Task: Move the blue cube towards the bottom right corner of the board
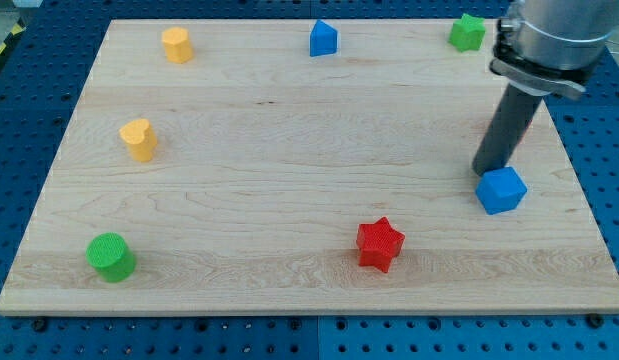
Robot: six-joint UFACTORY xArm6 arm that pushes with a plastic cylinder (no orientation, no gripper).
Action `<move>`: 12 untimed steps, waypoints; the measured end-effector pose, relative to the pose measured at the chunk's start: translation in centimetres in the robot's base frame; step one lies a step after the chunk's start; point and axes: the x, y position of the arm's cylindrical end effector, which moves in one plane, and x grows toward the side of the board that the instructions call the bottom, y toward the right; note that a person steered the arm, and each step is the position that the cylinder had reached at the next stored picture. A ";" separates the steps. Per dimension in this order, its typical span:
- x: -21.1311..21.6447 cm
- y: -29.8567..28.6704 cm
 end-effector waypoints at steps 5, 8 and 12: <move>4.3 -2.3; 5.9 -0.8; 4.2 1.3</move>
